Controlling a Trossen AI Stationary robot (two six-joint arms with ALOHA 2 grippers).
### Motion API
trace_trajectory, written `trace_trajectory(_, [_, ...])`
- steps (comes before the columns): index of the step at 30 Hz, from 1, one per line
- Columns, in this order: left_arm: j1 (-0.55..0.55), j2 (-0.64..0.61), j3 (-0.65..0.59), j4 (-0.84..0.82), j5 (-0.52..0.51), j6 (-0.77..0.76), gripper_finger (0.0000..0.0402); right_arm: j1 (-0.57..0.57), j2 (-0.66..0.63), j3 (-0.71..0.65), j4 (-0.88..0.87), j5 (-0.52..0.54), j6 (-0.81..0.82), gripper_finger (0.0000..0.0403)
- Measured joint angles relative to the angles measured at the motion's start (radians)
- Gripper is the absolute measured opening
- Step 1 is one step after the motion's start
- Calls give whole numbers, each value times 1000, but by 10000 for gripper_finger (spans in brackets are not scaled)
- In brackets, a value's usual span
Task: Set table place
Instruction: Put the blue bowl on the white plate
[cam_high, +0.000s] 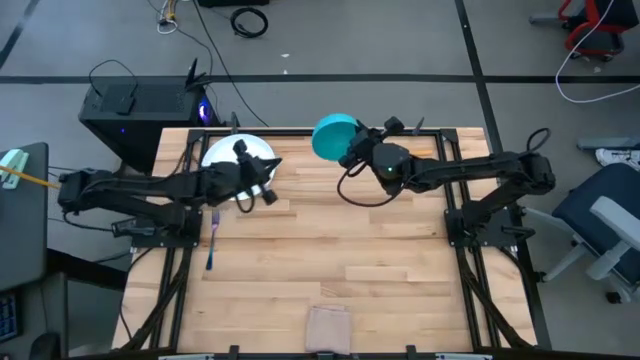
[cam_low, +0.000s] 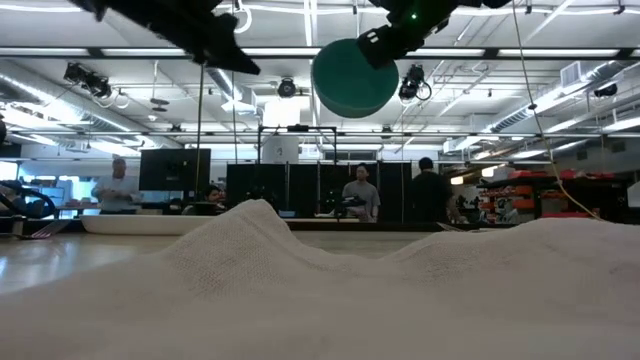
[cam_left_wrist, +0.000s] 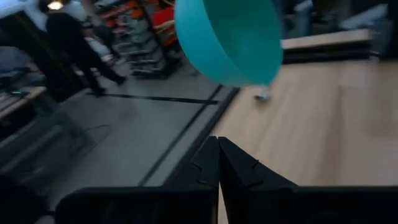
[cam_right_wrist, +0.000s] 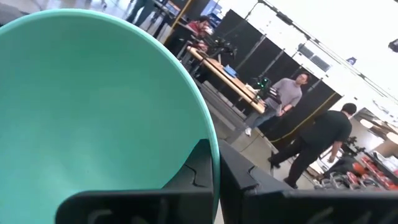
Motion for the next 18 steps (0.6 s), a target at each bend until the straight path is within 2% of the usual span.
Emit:
trace_trajectory(5, [-1, 132, 142, -1, -133, -37, 5, -23, -3, 0, 18, -1, -7, 4])
trace_trajectory(11, [-1, 250, 276, -17, -141, 2, 27, -33, -7, 0, 18, -1, -43, 4])
trace_trajectory(18, [-1, 348, 342, -18, -142, 70, 65, -33, -8, 0, 17, -1, -53, 4])
